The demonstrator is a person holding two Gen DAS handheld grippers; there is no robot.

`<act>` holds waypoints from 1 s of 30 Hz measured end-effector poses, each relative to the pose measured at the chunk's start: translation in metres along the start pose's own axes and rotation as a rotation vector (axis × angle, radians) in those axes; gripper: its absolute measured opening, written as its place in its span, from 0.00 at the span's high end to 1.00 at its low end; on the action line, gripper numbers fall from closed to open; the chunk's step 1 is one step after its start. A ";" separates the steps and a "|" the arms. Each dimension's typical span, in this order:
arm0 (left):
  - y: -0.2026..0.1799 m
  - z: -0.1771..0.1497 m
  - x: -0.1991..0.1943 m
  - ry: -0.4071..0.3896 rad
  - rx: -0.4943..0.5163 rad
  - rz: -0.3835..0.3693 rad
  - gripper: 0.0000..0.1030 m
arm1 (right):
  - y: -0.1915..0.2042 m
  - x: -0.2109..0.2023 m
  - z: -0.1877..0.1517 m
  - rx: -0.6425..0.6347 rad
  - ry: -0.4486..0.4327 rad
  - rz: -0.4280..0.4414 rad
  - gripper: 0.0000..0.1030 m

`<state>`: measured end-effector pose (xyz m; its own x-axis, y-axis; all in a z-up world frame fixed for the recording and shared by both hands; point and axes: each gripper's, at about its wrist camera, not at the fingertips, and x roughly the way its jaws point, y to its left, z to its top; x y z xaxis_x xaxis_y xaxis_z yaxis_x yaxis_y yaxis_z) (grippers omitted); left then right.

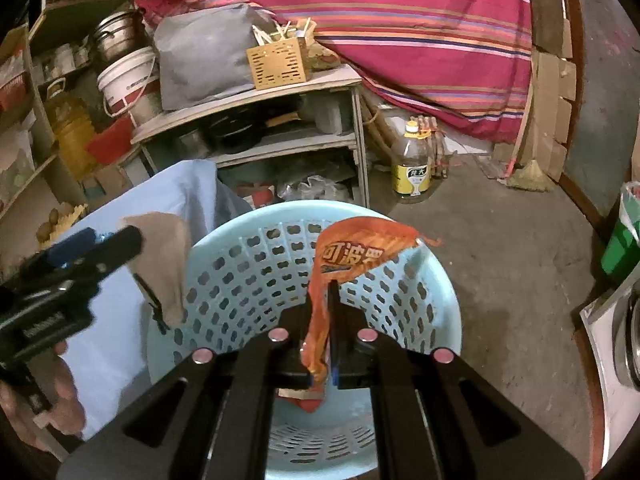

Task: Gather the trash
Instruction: 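Open both tools to drop the orange bag and tissue into the basket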

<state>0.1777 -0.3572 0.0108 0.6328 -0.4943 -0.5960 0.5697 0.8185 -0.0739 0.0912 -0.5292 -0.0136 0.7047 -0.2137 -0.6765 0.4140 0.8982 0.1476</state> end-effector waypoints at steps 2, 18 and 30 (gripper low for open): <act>0.009 0.000 -0.003 0.002 -0.017 0.005 0.06 | 0.003 0.002 0.000 -0.008 0.004 -0.003 0.95; -0.002 -0.008 0.007 0.066 0.021 -0.064 0.05 | -0.010 0.006 -0.003 0.016 0.031 -0.024 0.95; 0.003 -0.006 -0.011 0.055 0.004 -0.095 0.05 | -0.013 0.001 -0.001 0.018 0.019 -0.009 0.95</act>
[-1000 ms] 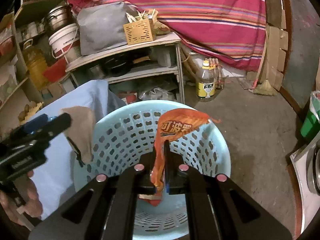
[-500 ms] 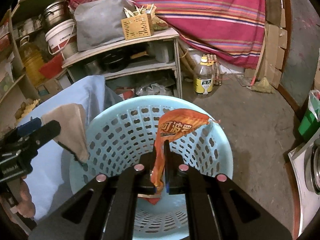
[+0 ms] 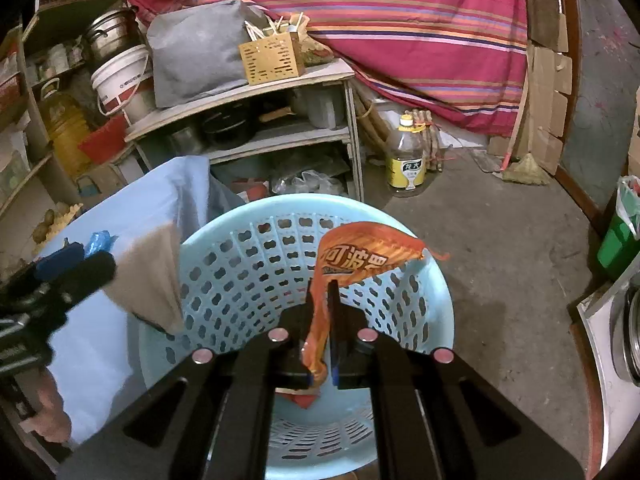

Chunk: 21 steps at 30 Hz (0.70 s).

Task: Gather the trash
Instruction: 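Open both tools to drop the orange bag and tissue into the basket, then move both tools back over the trash on the table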

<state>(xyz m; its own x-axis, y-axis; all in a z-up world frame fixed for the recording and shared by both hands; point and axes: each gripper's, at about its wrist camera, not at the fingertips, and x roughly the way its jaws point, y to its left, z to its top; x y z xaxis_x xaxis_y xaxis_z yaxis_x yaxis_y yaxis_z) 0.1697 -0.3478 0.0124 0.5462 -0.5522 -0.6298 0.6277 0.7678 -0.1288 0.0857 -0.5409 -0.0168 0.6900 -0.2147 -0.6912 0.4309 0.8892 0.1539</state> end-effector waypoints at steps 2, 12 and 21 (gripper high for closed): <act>0.001 0.002 -0.005 -0.007 -0.002 0.005 0.05 | 0.000 -0.001 0.001 0.001 -0.002 0.003 0.95; 0.018 0.002 -0.023 -0.034 0.004 0.090 0.05 | 0.013 -0.002 0.000 -0.024 -0.002 0.036 0.95; 0.067 -0.016 -0.050 -0.050 -0.022 0.198 0.05 | 0.036 0.013 -0.003 -0.020 0.062 -0.020 0.39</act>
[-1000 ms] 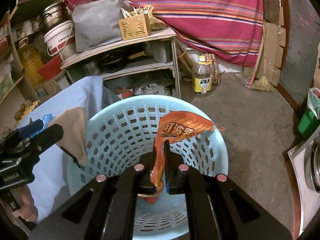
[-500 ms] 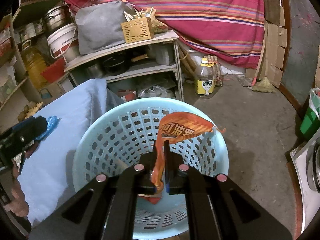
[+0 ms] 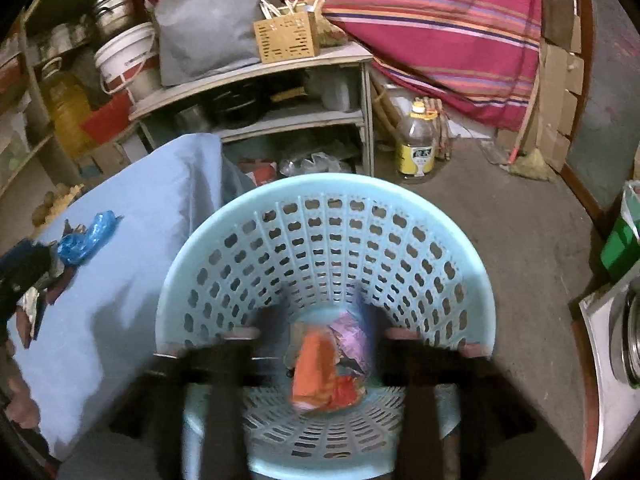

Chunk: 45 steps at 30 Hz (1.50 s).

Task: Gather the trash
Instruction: 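Move both tools back over the trash on the table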

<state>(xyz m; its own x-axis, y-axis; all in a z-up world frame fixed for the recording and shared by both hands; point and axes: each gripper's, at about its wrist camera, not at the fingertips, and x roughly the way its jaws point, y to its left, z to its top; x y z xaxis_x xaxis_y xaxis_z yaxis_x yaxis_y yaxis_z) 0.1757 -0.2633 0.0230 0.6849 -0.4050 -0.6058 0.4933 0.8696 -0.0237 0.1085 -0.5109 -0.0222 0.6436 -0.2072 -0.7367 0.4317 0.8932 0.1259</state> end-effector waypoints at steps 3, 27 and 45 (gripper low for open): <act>0.029 -0.008 -0.009 -0.002 -0.021 0.050 0.05 | 0.006 -0.004 0.000 0.007 -0.017 -0.035 0.33; 0.289 -0.105 -0.038 0.137 -0.268 0.393 0.05 | 0.185 -0.007 -0.009 -0.217 -0.149 -0.067 0.05; 0.306 -0.120 -0.012 0.218 -0.286 0.267 0.08 | 0.268 0.010 -0.028 -0.297 -0.108 0.053 0.05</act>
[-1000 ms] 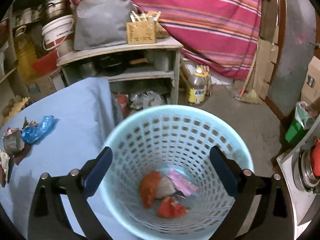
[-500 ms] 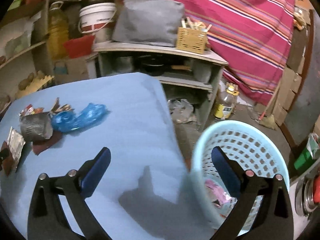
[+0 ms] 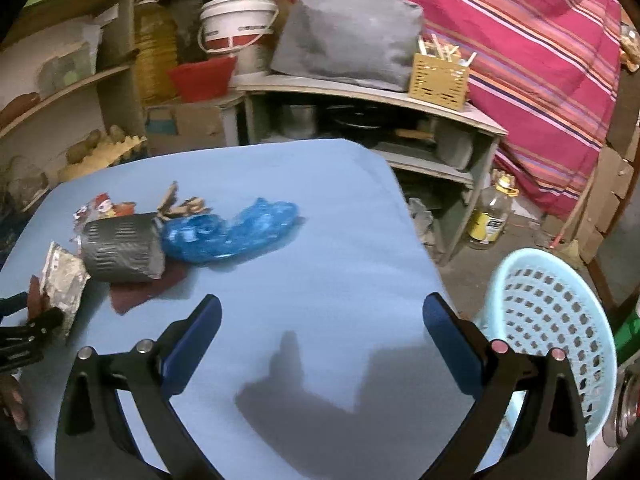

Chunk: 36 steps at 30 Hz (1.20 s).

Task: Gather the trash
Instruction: 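Grasp a maroon scouring pad with the left tool while the right tool grasps the black ribbed sleeve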

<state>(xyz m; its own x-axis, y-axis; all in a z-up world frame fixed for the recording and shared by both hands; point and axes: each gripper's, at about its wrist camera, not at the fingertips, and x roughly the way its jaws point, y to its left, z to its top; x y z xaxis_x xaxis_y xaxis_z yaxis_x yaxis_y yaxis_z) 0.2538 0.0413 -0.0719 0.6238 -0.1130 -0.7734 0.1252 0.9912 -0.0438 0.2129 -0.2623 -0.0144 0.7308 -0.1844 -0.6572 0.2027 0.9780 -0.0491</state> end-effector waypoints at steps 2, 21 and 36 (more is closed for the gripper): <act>0.000 -0.001 0.000 0.000 0.005 -0.004 0.18 | 0.008 0.002 0.001 -0.004 0.000 0.017 0.05; 0.028 0.027 -0.056 -0.210 -0.053 0.055 0.20 | 0.116 0.014 0.009 -0.063 -0.028 0.209 0.05; 0.049 0.046 -0.052 -0.239 -0.131 0.077 0.20 | 0.152 0.043 0.014 -0.098 0.032 0.217 0.23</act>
<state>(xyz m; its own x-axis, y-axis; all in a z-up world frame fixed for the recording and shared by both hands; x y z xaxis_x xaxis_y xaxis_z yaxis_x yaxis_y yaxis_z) 0.2633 0.0930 -0.0047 0.7941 -0.0348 -0.6068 -0.0205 0.9963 -0.0838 0.2846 -0.1229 -0.0397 0.7291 0.0332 -0.6836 -0.0224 0.9994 0.0246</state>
